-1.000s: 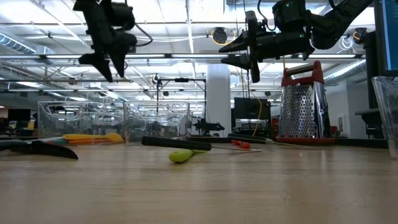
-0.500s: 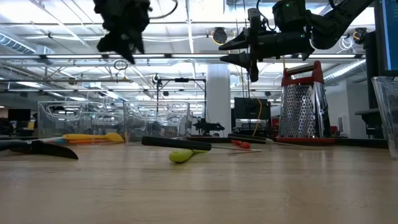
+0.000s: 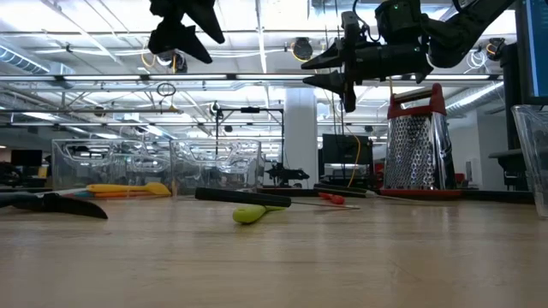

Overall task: Pick & Place Kitchen Items
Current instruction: Put the knife into the bottom transparent bin

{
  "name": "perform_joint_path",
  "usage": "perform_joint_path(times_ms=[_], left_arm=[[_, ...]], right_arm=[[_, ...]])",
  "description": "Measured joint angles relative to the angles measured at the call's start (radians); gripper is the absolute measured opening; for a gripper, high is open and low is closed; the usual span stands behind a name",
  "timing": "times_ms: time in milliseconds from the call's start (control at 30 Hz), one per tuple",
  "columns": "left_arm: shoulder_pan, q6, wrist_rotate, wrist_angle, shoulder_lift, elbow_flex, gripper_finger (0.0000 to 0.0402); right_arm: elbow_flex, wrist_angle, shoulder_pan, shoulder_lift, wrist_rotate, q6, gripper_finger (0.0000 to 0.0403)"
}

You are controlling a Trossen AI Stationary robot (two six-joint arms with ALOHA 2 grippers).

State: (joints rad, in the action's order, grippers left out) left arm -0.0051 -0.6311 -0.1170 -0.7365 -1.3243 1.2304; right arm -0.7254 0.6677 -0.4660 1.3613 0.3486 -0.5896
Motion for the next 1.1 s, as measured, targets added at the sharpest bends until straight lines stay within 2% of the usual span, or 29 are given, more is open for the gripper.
perform_joint_path(times_ms=[233,533,767,900,1100], left_arm=[[-0.070,-0.086,-0.041,0.019,-0.069,0.000,0.0216],[-0.116,-0.141,-0.043,0.073,-0.168,0.000,0.0216],[-0.128,-0.145,-0.024,0.143,-0.278,0.000,0.0216],[-0.129,-0.103,-0.012,0.153,-0.348,0.000,0.0216],[-0.126,0.038,0.027,0.165,-0.451,0.000,0.0216]], right_arm=[[0.000,-0.010,0.000,0.000,0.064,0.000,0.0129],[0.000,-0.069,0.000,0.000,0.150,0.007,0.0129],[0.000,-0.095,0.001,0.000,0.155,-0.024,0.0130],[0.000,-0.099,0.001,0.000,0.155,-0.026,0.0130],[0.000,-0.132,0.001,0.000,0.155,-0.026,0.0130]])
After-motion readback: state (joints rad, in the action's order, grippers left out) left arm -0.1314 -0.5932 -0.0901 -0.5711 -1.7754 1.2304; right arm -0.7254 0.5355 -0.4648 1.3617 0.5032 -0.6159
